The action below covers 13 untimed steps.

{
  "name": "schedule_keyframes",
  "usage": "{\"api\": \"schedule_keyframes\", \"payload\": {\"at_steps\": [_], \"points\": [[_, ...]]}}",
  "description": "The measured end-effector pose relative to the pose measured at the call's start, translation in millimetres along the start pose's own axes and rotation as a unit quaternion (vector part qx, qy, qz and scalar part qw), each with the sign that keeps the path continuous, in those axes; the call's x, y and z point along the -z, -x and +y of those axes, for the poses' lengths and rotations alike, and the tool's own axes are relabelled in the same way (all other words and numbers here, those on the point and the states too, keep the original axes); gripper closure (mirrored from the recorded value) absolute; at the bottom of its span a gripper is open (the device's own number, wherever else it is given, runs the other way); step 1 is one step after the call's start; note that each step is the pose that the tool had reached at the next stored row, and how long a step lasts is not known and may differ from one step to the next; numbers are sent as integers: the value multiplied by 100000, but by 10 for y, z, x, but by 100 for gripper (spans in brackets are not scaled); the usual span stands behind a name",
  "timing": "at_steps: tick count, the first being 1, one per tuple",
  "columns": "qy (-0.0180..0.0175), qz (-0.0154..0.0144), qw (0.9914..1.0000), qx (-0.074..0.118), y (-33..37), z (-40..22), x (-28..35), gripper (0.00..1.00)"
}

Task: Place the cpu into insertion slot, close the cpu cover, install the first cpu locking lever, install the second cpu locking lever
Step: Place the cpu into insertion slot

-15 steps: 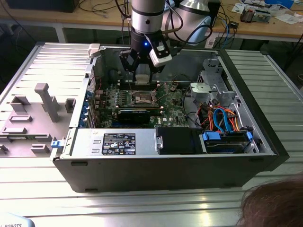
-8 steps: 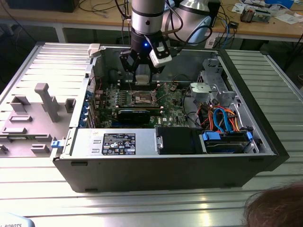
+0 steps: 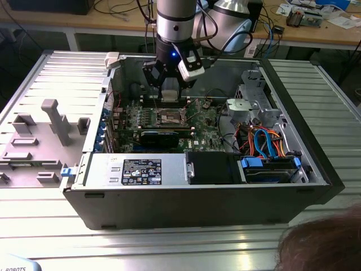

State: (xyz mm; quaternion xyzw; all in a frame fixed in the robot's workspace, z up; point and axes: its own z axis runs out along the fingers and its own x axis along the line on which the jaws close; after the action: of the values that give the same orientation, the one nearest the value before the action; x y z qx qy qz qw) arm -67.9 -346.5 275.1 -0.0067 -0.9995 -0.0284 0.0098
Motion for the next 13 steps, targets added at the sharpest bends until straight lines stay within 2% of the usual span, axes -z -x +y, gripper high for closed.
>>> {"api": "schedule_keyframes", "payload": {"at_steps": [13], "points": [[3, -1, 100000, 2, 1, -2, -29, 46]]}}
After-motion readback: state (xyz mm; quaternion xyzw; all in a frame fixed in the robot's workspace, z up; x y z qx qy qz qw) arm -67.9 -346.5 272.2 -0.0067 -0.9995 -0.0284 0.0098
